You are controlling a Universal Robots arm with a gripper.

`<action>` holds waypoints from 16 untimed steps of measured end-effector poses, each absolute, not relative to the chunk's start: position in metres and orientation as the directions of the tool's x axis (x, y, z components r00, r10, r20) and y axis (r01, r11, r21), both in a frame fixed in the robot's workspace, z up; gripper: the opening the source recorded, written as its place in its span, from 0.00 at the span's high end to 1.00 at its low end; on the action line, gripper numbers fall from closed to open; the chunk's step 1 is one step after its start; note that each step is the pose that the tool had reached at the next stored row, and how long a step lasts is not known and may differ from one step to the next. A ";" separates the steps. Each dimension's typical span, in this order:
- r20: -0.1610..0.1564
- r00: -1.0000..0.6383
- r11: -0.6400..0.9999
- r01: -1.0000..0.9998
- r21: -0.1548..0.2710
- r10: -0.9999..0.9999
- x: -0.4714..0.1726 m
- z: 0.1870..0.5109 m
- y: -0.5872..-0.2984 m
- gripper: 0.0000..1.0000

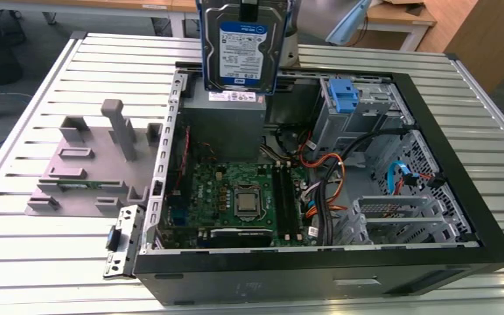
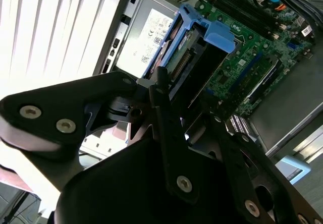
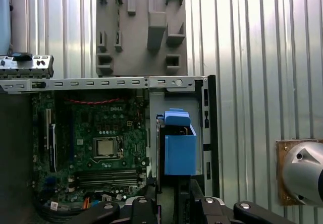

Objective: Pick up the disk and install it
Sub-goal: 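Pick up the disk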

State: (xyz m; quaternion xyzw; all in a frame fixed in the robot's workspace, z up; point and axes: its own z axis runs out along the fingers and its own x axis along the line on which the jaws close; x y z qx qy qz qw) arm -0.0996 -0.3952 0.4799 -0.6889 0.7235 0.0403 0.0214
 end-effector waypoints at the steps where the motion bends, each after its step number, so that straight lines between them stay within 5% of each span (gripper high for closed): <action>1: -0.086 -0.050 0.048 -0.998 0.029 -0.995 -0.100 0.480 -0.396 0.65; 16: -0.086 -0.050 0.048 -0.998 0.029 -0.995 -0.099 0.478 -0.424 0.65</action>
